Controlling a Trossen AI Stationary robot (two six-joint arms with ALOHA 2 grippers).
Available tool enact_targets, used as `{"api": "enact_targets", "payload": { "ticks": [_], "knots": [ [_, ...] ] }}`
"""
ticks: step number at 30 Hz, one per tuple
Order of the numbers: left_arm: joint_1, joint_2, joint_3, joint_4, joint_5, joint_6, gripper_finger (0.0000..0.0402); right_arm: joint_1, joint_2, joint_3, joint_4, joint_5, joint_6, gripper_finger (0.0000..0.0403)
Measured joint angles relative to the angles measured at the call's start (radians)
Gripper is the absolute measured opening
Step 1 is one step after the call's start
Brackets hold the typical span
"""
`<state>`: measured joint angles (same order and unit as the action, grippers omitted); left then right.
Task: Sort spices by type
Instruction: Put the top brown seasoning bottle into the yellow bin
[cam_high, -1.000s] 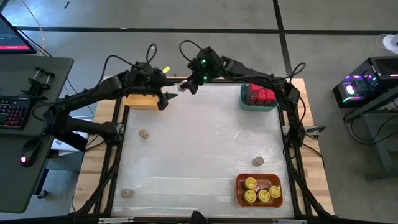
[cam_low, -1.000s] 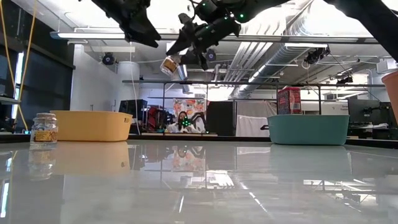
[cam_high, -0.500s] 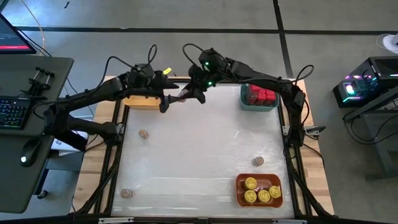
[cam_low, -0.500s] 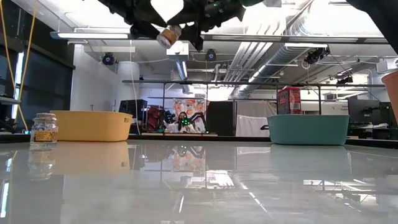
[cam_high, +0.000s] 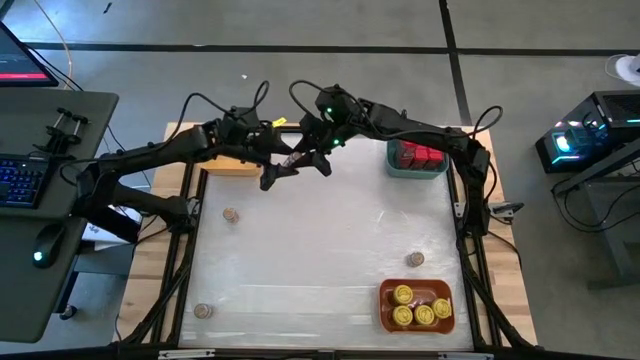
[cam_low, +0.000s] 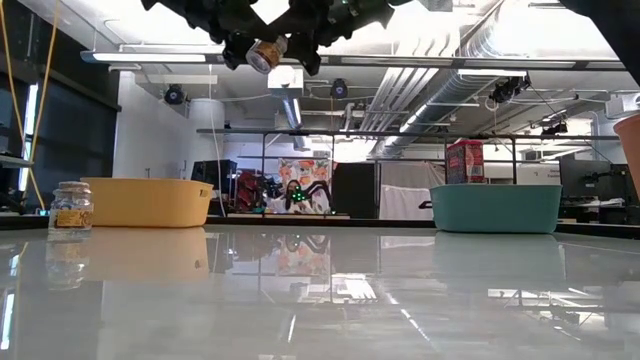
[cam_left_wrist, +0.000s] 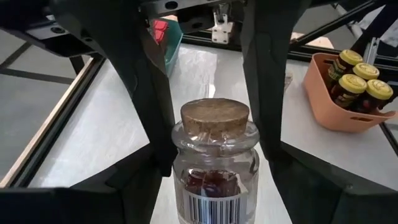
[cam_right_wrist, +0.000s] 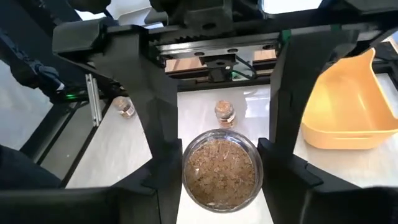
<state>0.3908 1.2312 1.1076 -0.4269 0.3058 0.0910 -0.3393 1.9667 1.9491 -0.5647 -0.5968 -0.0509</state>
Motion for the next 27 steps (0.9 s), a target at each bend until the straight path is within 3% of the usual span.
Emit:
{"api": "enact_targets", "payload": {
  "ticks": [4,9,17,23,27],
  "knots": [
    [0.000,0.000,0.000,0.006,0.000,0.016,0.0242,0.000,0.000,0.000,0.001,0.002,-0.002,0.0169],
    [0.003,0.000,0.000,-0.024,-0.003,0.015,0.0156,0.001,0.000,0.000,-0.001,0.006,-0.012,0.0170],
    [0.045,0.000,0.001,-0.059,-0.025,0.008,0.0156,-0.002,0.001,0.004,0.008,0.012,0.016,0.0317],
    [0.112,-0.027,0.008,-0.076,-0.086,0.042,0.0154,-0.044,0.008,0.096,-0.038,0.056,0.048,0.0333],
    [0.201,-0.048,-0.011,-0.164,-0.177,-0.035,0.0151,-0.089,-0.007,0.178,-0.085,0.086,0.051,0.0335]
  ]
}}
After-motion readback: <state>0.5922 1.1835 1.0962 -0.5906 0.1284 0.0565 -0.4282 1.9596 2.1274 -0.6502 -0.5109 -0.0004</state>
